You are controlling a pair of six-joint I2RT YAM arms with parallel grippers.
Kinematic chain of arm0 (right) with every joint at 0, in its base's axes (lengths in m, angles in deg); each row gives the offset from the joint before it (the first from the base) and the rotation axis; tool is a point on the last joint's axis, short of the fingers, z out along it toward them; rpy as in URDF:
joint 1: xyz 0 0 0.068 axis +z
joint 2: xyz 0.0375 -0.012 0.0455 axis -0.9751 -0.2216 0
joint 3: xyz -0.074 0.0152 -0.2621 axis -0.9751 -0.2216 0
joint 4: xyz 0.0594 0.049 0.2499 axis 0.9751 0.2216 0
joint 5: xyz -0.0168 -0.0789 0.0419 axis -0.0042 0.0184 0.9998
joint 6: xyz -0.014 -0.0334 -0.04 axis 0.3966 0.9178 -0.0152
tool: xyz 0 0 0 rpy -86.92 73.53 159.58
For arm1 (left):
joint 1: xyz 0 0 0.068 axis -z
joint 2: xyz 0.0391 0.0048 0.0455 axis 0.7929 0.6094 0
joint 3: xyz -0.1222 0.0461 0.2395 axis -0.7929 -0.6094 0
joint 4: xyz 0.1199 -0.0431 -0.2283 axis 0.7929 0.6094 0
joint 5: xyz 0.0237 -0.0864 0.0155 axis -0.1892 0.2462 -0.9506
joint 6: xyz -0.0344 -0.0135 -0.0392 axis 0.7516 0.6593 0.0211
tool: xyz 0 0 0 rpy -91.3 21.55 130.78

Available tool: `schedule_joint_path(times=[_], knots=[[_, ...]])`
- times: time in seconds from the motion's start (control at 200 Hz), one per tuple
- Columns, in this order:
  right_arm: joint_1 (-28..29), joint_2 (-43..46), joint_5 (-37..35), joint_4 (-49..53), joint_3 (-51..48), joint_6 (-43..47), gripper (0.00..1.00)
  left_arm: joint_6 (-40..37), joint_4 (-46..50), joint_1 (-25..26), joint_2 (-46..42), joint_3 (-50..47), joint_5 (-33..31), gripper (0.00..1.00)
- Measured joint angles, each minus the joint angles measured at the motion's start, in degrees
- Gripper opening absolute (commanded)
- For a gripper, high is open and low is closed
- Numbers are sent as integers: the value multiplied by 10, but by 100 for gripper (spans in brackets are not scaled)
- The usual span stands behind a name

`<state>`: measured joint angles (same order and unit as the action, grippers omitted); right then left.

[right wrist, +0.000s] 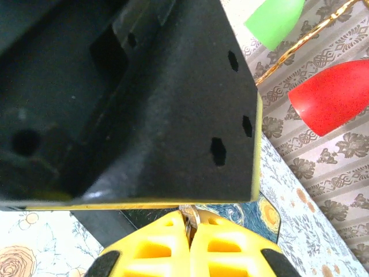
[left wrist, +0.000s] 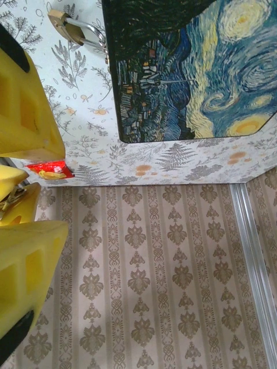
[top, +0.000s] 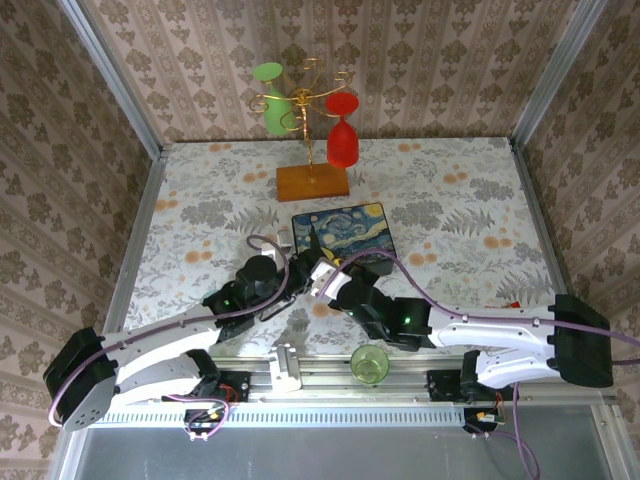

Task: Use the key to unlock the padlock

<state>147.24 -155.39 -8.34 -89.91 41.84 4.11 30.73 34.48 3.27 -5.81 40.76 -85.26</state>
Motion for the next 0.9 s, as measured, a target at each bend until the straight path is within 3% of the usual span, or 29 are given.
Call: schedule_joint_path(times=[0.405, 0.5, 0.575, 0.66, 0.79, 0.9], knots=[[2, -36, -36, -41, 4, 23, 2, 4, -19, -15, -2, -11, 0, 6], [2, -37, -36, -42, 4, 23, 12, 5, -27, -15, -2, -14, 0, 1], [2, -37, -35, -42, 4, 21, 32, 5, -29, -15, -2, -14, 2, 0], [3, -31, -18, -37, 4, 15, 42, 6, -29, -15, -2, -19, 4, 0], [-12, 29, 63, -3, -9, -32, 57, 3, -32, -19, -2, -29, 7, 0], [-101, 148, 197, 28, -38, -124, 71, -6, -33, -23, -2, -30, 7, 0]])
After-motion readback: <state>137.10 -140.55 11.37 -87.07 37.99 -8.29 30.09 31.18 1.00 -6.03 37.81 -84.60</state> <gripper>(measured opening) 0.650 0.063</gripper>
